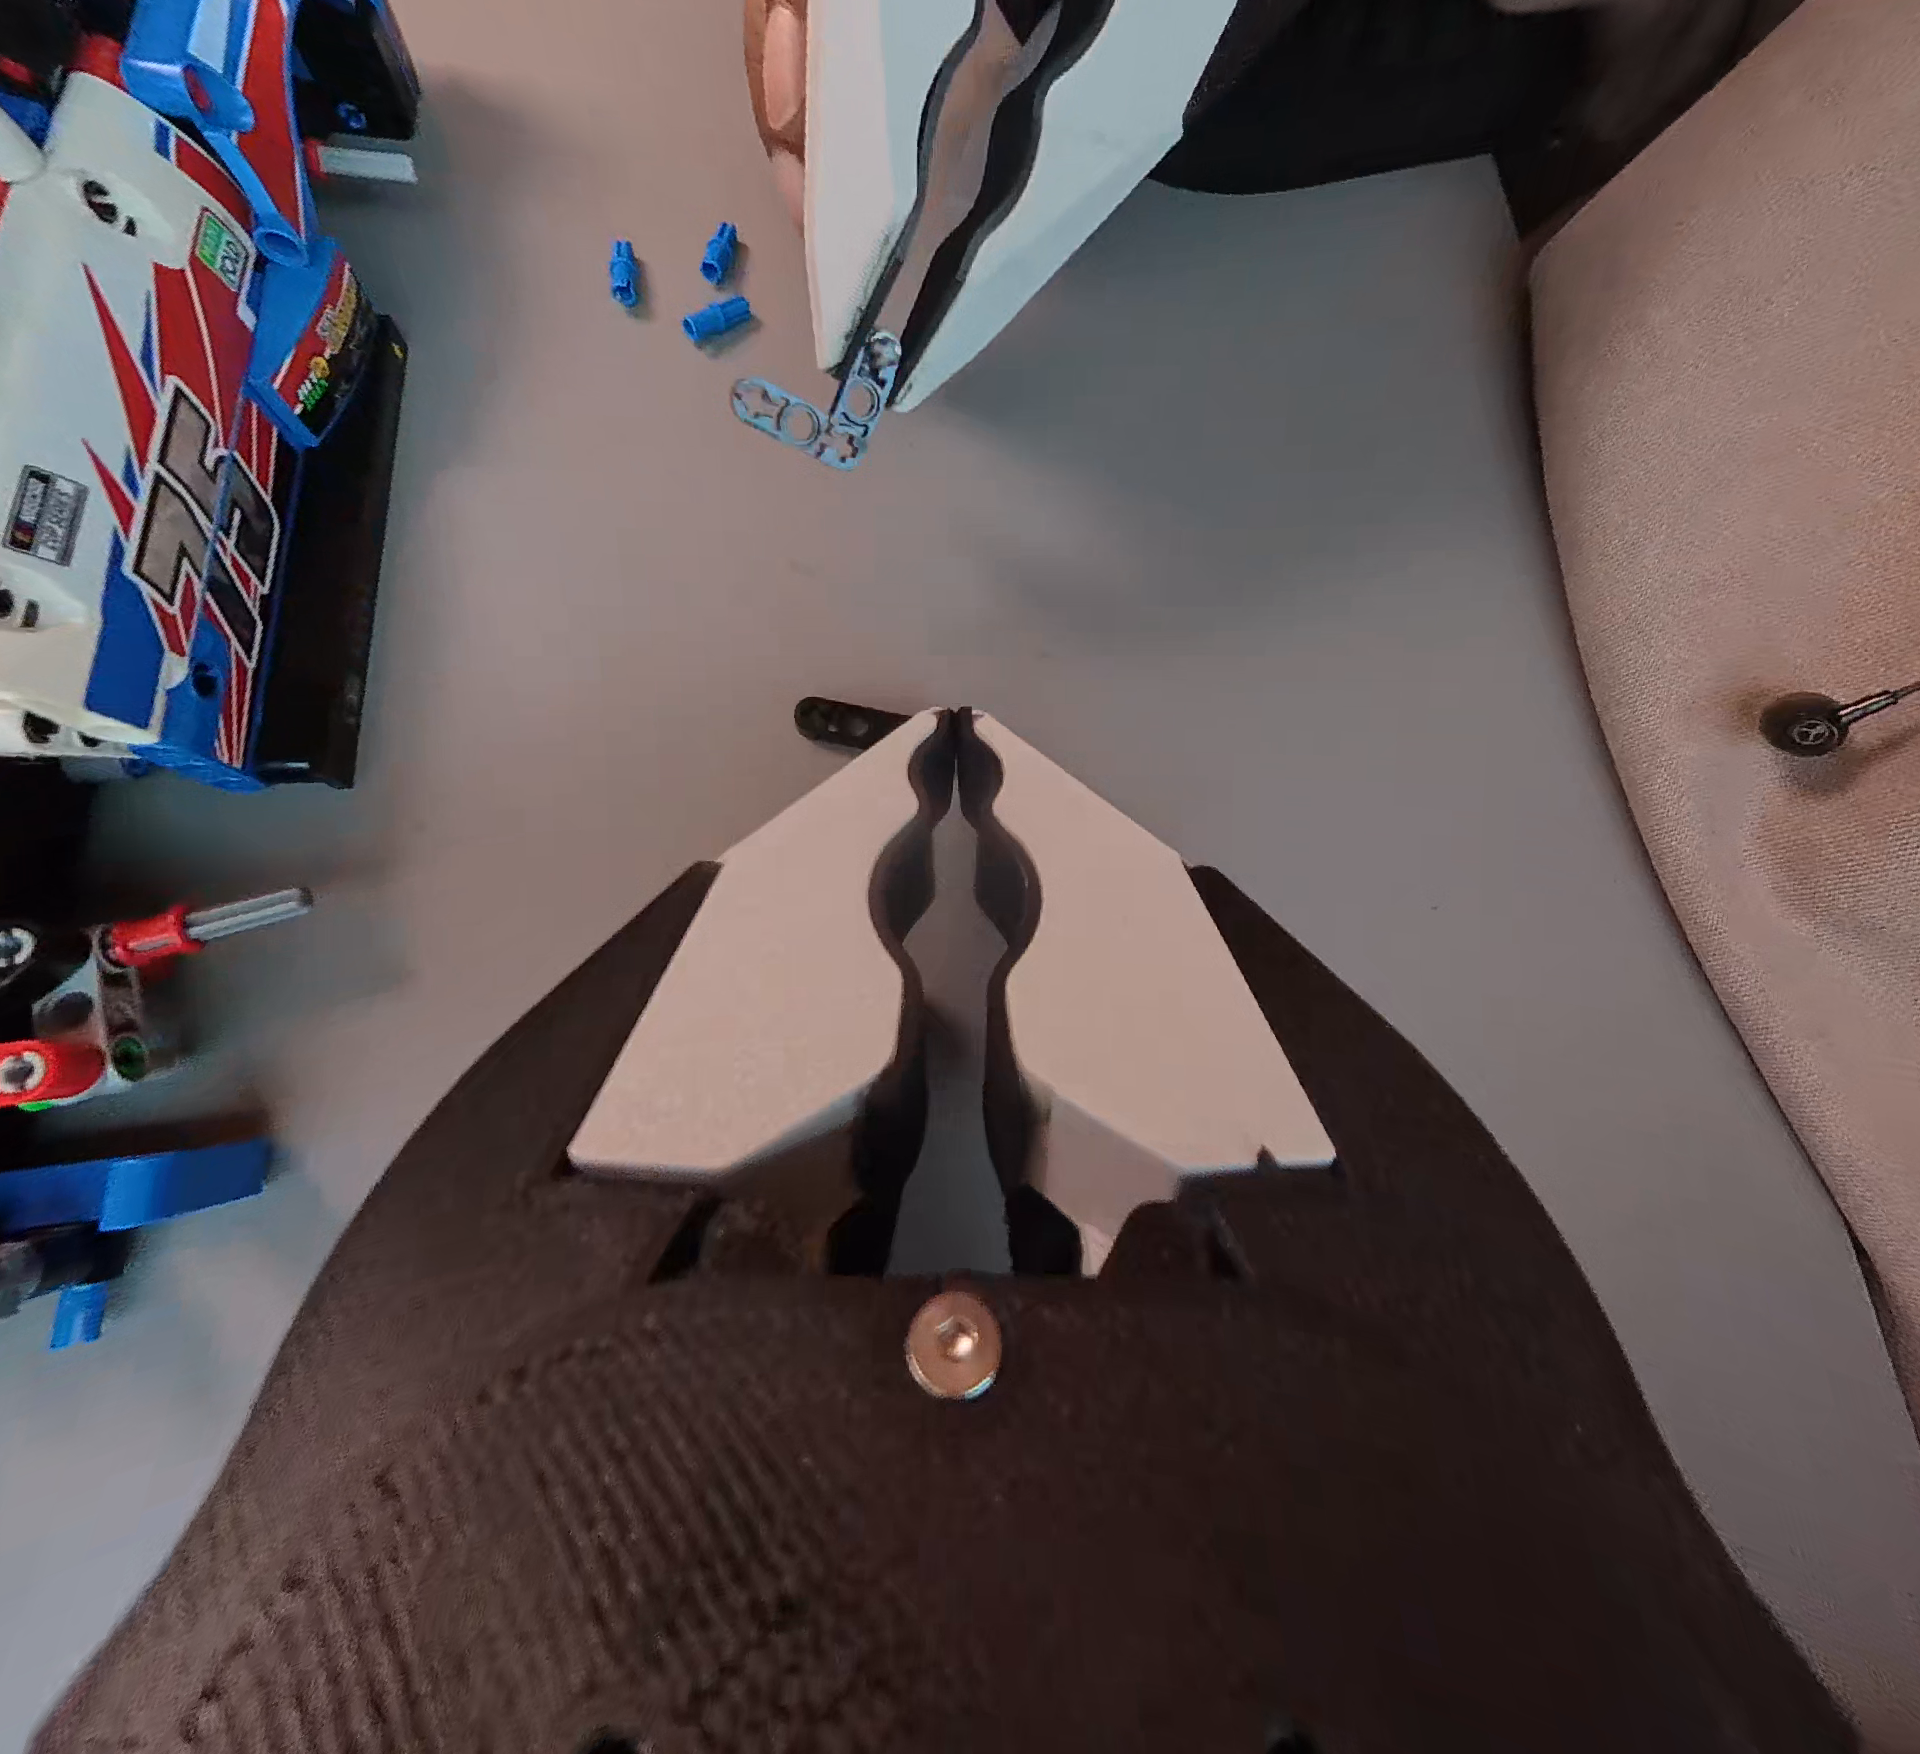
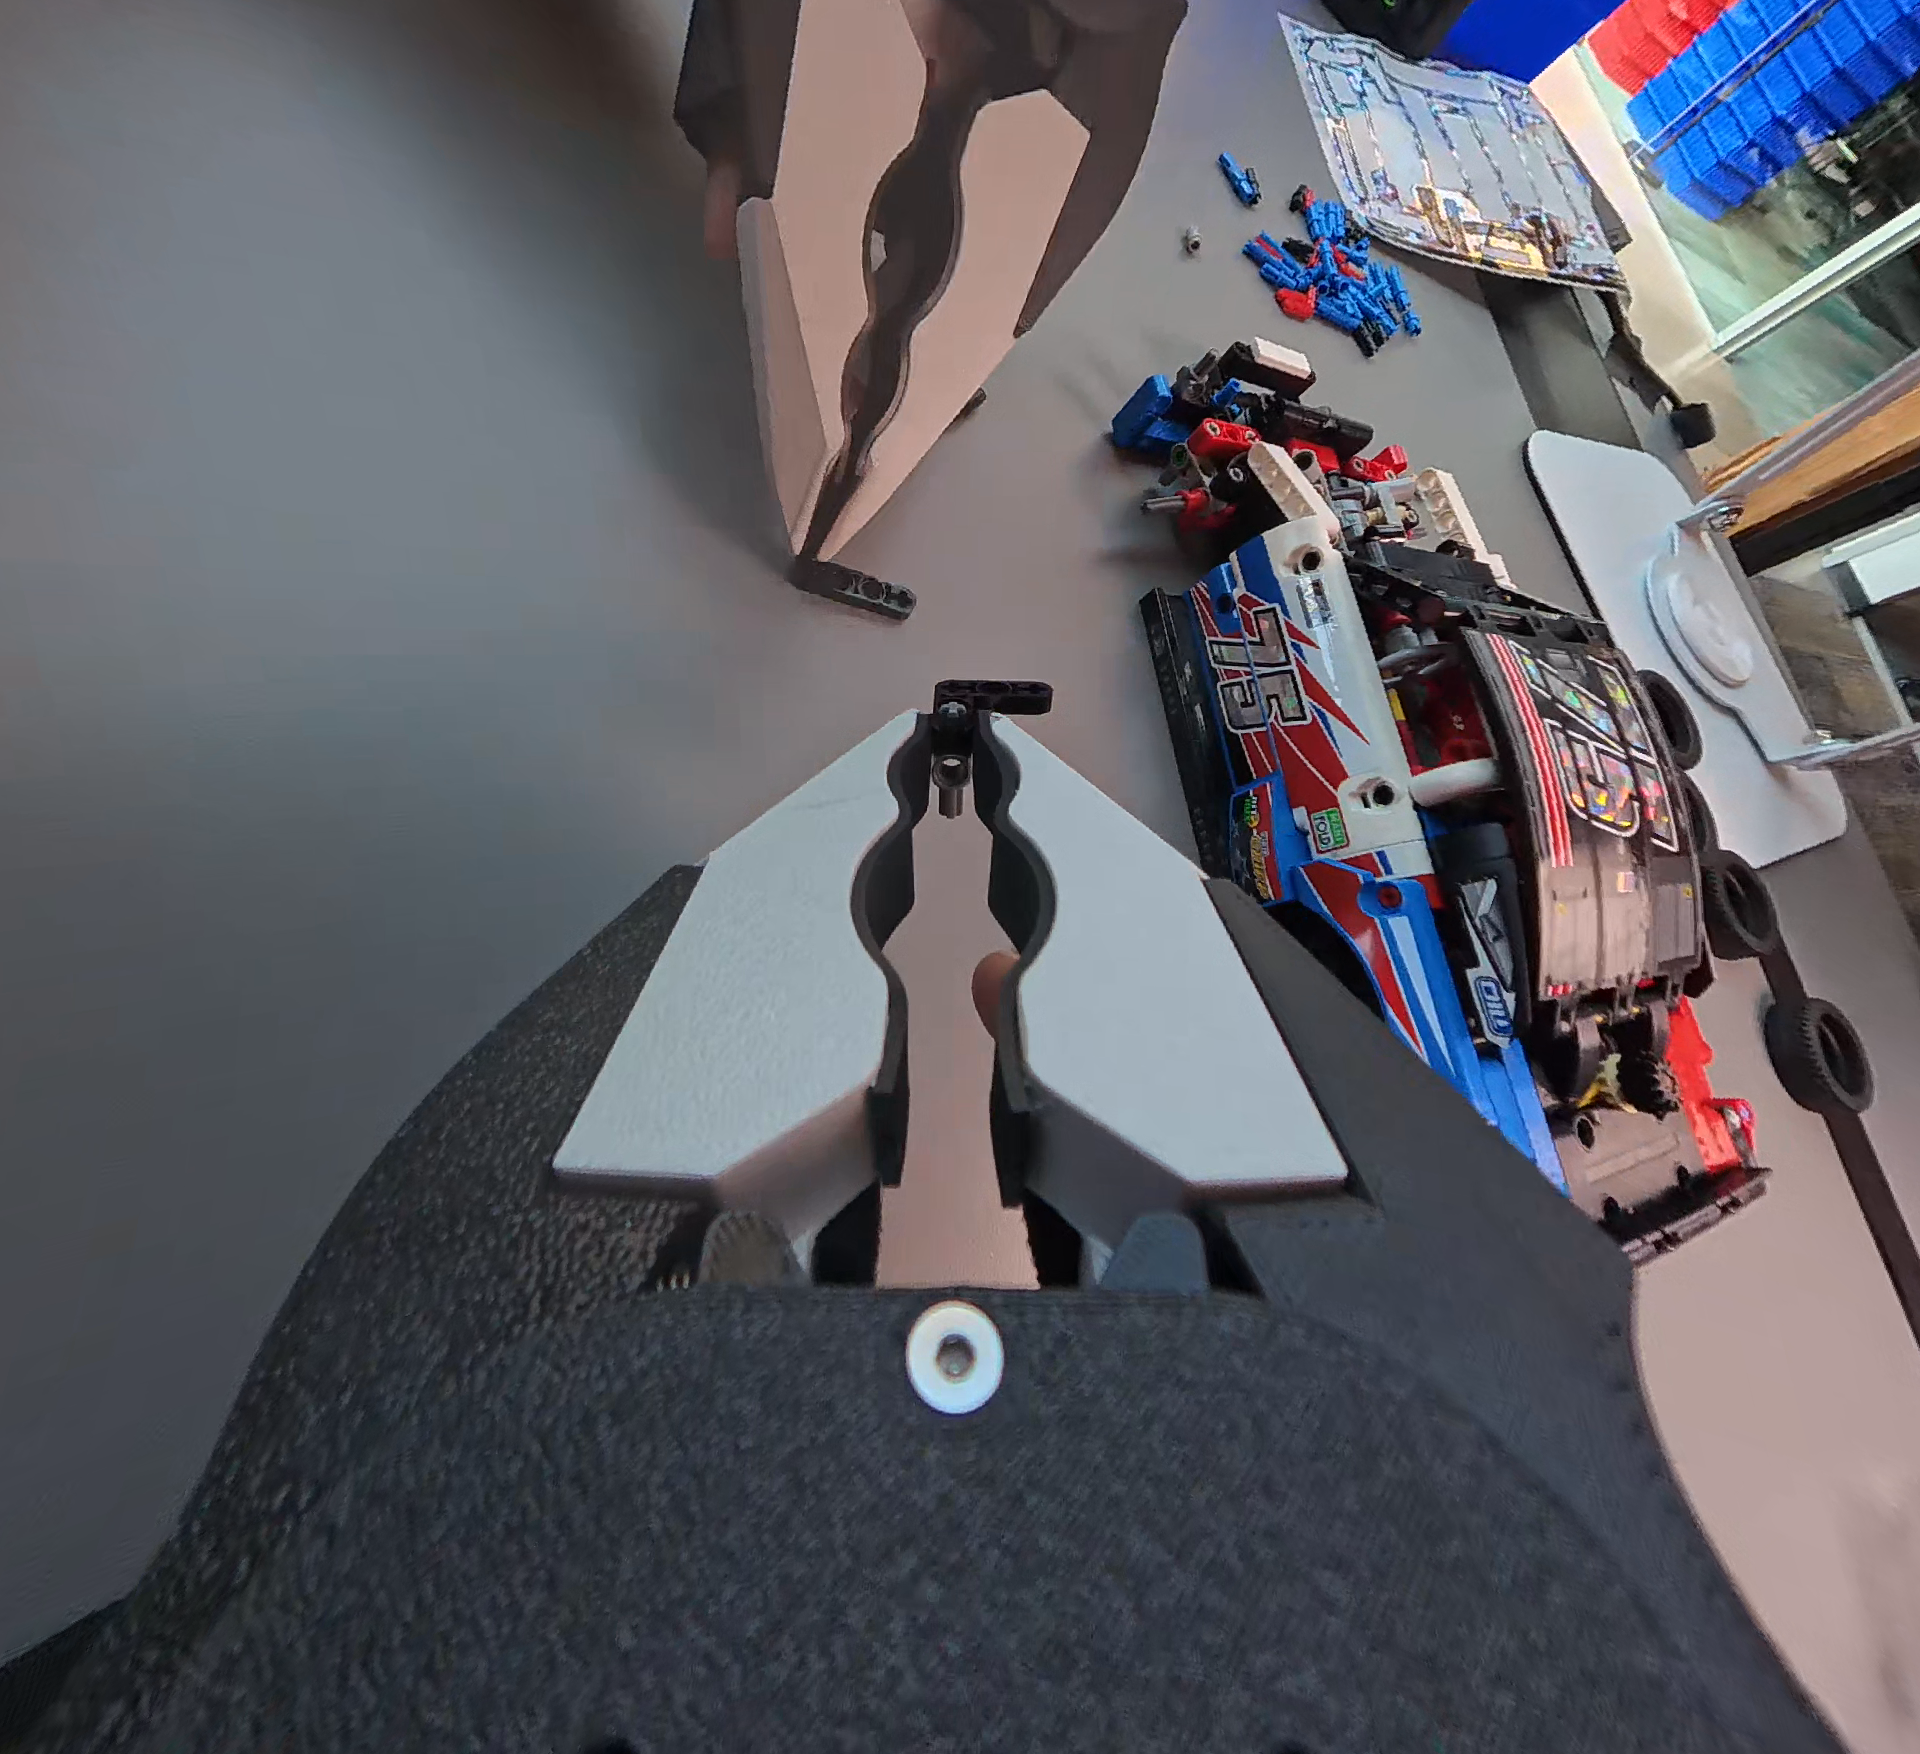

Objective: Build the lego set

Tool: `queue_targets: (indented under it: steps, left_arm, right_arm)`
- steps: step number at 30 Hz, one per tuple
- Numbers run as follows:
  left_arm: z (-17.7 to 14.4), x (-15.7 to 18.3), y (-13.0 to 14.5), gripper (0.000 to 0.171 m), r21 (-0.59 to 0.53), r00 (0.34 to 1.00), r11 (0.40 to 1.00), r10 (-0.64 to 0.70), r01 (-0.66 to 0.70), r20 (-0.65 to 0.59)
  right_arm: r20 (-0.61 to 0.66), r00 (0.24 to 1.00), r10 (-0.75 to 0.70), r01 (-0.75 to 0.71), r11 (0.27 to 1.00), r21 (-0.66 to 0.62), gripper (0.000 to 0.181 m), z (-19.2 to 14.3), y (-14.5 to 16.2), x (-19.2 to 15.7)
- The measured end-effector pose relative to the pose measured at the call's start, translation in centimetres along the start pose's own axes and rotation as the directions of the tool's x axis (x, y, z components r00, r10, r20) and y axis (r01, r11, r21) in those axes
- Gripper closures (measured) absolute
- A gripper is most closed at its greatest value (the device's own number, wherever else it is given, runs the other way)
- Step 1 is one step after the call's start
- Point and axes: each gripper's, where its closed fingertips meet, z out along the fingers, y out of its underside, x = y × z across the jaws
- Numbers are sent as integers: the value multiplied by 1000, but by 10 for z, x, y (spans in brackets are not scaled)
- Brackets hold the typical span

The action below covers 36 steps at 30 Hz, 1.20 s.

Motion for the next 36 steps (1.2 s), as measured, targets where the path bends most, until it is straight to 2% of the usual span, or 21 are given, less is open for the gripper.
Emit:
queue_targets:
  steps: [6, 9, 14, 20, 23, 25, 28, 32, 36]
  left_arm:
    - [0, 2, 2, 171, -26, 999, 999, 38, -38, -2]
    - [-5, -1, 2, 171, -43, 997, 998, 57, -55, 44]
    - [-9, -1, 2, 157, -89, 986, 993, 84, -72, 143]
    - [2, -5, 7, 160, -168, 966, 982, 127, -90, 225]
    - [6, -5, 5, 171, -165, 964, 980, 144, -108, 222]
    - [7, -7, 2, 171, -142, 965, 983, 149, -120, 216]
    - [5, -4, -3, 171, -56, 988, 998, 39, -31, 150]
    - [3, -6, -1, 171, -73, 982, 996, 57, -44, 182]
    - [6, -3, -5, 161, -96, 976, 994, 79, -60, 203]
  right_arm:
    - [24, 1000, -8, 7, 1000, 6, 176, 8, -5, -8]
    - [26, 999, -20, 20, 1000, -11, 176, 12, -3, -10]
    - [0, 1000, -12, 12, 1000, -26, 176, 12, 0, -5]
    - [-18, 1000, -16, 15, 999, -39, 176, 11, 1, -3]
    - [-23, 1000, -19, 18, 999, -35, 176, 9, 0, -3]
    - [-29, 999, -22, 21, 999, -36, 176, 8, 0, -2]
    - [-41, 999, -21, 19, 999, -38, 176, 5, 0, 1]
    - [-45, 999, -24, 21, 998, -66, 176, 4, 6, 3]
    - [-37, 999, -29, 26, 997, -75, 176, 6, 8, 1]
